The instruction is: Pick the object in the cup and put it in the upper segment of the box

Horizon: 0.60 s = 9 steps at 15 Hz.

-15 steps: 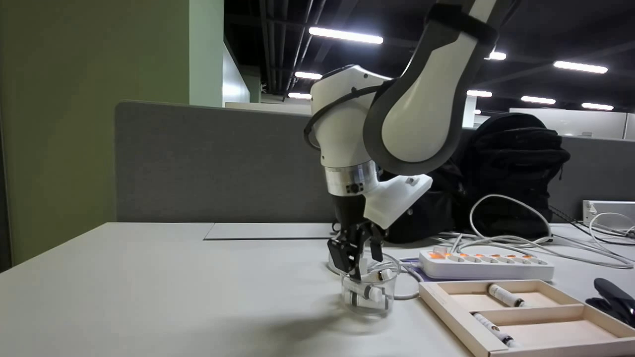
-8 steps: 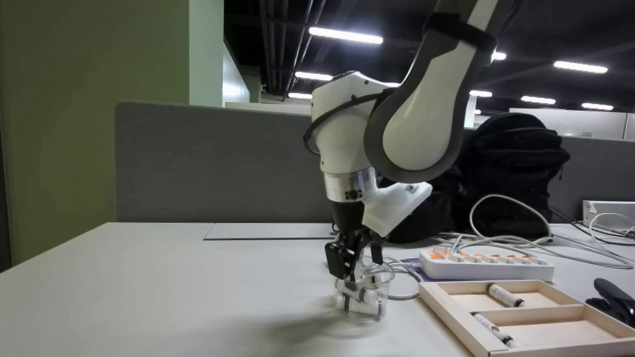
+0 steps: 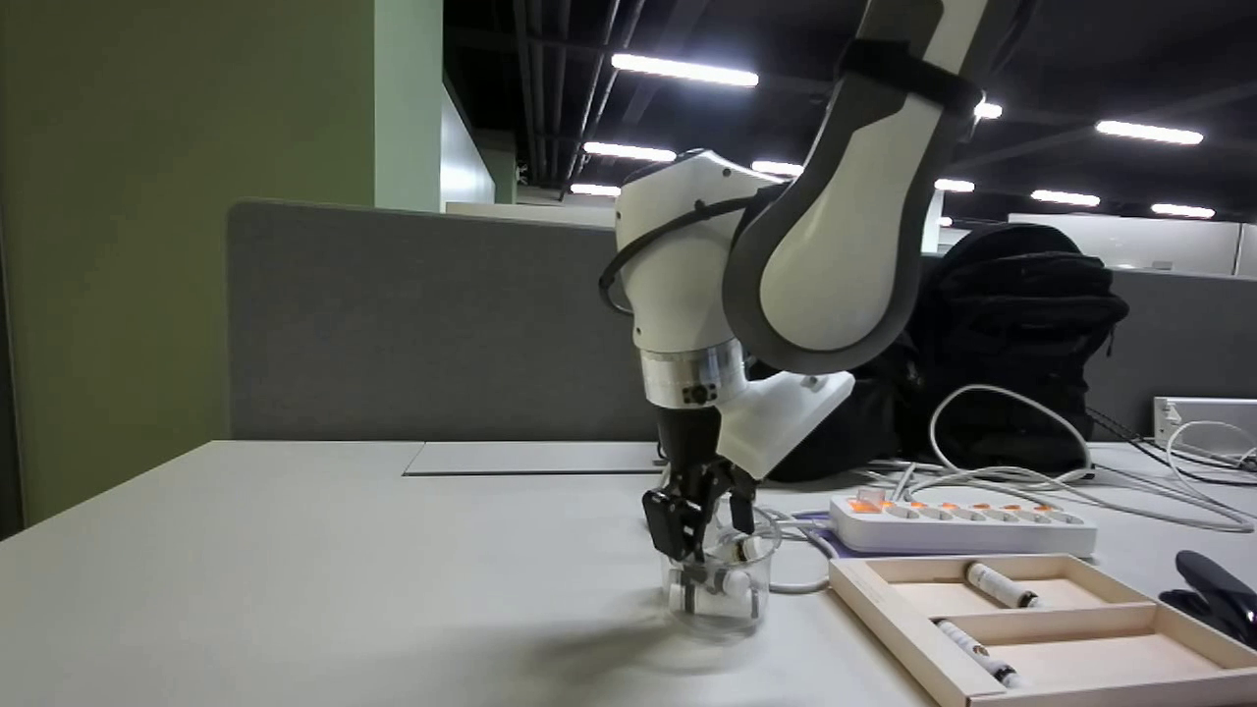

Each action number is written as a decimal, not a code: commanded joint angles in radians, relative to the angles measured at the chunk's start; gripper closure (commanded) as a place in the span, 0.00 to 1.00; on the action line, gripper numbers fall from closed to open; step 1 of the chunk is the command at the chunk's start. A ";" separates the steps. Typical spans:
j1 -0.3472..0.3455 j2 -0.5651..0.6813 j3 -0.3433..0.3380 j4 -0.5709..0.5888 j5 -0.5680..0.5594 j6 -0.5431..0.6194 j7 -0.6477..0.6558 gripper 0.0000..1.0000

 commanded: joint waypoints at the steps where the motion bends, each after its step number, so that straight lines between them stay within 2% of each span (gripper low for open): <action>1: 0.024 0.025 -0.029 0.001 -0.036 0.015 0.062 0.54; 8: 0.018 0.015 -0.028 -0.015 -0.027 0.041 0.054 0.99; 9: 0.013 0.014 -0.026 -0.016 -0.022 0.042 0.046 0.94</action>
